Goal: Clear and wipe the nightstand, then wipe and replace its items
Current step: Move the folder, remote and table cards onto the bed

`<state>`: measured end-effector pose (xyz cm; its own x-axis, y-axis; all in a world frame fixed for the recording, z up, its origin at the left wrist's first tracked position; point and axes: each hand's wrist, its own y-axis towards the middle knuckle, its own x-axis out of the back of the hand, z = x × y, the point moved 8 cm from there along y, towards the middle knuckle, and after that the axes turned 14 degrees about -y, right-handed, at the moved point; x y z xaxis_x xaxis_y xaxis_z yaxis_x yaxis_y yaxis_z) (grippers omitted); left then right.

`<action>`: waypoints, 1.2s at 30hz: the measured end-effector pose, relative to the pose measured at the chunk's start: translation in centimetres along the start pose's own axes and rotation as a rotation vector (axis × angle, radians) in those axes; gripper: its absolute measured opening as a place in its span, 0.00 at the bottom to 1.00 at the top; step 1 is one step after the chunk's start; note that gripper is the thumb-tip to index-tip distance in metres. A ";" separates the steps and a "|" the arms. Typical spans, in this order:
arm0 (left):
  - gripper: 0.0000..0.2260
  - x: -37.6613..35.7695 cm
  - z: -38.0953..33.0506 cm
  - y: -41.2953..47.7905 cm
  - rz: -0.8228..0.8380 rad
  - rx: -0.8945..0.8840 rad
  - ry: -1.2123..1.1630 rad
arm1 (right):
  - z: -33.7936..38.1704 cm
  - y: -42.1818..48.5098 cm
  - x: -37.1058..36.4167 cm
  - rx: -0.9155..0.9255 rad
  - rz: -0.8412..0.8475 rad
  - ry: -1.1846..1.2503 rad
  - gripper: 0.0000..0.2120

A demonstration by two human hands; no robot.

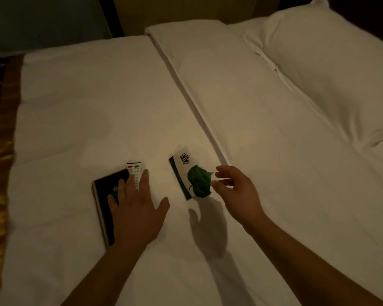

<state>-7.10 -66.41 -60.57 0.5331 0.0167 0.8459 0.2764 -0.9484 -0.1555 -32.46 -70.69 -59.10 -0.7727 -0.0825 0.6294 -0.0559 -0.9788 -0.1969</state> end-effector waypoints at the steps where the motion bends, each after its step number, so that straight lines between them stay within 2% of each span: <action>1: 0.39 -0.2 -0.7 -0.3 0.006 -0.023 0.007 | -0.2 -0.3 0.5 0.004 0.000 0.002 0.17; 9: 0.40 -4.2 -9.6 -3.8 0.080 -0.146 -0.014 | -4.2 -2.8 7.9 -0.009 -0.081 0.001 0.15; 21: 0.38 -14.6 -30.2 -14.0 0.237 -0.434 0.046 | -18.2 -10.6 25.2 -0.156 -0.313 -0.001 0.15; 28: 0.37 -19.5 -41.1 -20.6 0.308 -0.581 0.005 | -25.5 -16.9 35.6 -0.231 -0.461 -0.060 0.17; 36: 0.36 -26.1 -51.2 -26.9 0.424 -0.770 -0.016 | -33.1 -21.7 42.7 -0.364 -0.550 -0.096 0.19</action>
<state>-69.39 -57.52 -52.32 0.4809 -0.3868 0.7868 -0.5608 -0.8255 -0.0631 -85.21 -46.73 -52.82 -0.5115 0.3783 0.7715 -0.6489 -0.7586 -0.0582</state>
